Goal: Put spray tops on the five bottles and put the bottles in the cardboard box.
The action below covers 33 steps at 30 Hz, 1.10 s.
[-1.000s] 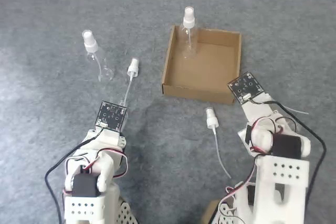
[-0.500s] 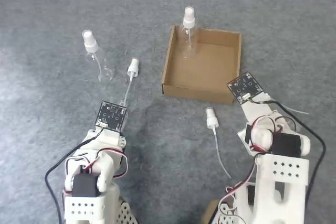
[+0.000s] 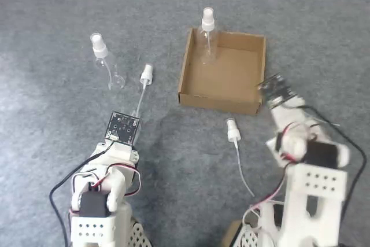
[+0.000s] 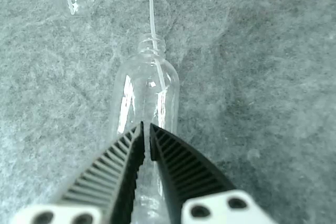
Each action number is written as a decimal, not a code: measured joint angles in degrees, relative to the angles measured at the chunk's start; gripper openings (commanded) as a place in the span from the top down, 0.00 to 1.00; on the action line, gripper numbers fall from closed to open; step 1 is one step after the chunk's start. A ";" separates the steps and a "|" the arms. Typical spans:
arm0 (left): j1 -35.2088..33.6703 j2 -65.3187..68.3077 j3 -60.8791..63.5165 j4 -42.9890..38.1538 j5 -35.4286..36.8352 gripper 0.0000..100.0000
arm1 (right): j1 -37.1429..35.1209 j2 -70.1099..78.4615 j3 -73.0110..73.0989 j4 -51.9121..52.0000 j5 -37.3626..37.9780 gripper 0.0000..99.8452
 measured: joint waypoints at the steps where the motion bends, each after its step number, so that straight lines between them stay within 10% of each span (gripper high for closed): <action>1: 0.00 0.00 0.00 0.00 0.00 0.99 | 1.05 2.11 -2.37 0.70 0.18 0.78; 14: 0.00 0.00 0.00 0.00 0.00 0.99 | 6.86 35.34 -19.96 2.46 17.23 0.74; 33: 0.00 0.00 0.00 0.00 0.00 0.99 | 8.53 42.81 -23.91 -5.54 18.46 0.73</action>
